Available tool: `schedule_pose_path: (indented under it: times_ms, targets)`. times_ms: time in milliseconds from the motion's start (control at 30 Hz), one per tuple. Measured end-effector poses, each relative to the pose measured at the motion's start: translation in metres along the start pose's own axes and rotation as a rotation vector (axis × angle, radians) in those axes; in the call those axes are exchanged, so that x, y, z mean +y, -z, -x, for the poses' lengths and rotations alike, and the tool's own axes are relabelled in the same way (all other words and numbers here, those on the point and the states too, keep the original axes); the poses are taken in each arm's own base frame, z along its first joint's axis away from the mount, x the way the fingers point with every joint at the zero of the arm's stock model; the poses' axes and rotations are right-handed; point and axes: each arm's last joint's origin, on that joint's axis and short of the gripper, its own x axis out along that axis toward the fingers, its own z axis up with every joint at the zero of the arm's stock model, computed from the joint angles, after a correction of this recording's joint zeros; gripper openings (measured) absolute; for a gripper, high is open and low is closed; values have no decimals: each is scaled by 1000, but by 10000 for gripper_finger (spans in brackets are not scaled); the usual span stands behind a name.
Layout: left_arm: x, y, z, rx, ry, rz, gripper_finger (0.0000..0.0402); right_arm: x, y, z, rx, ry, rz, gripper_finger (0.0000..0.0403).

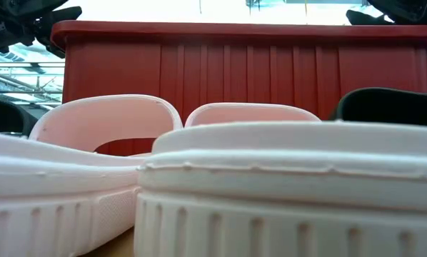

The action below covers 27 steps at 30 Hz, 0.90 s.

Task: Pick and place slides into bin

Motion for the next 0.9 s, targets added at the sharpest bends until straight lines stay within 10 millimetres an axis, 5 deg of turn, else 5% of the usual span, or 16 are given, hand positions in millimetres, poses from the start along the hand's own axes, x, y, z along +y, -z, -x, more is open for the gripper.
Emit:
schedule_pose_path:
  times_ms: [900]
  targets:
    - [0, 0, 0, 0, 0, 0, 147, 0, 0, 0, 0, 0, 0, 232]
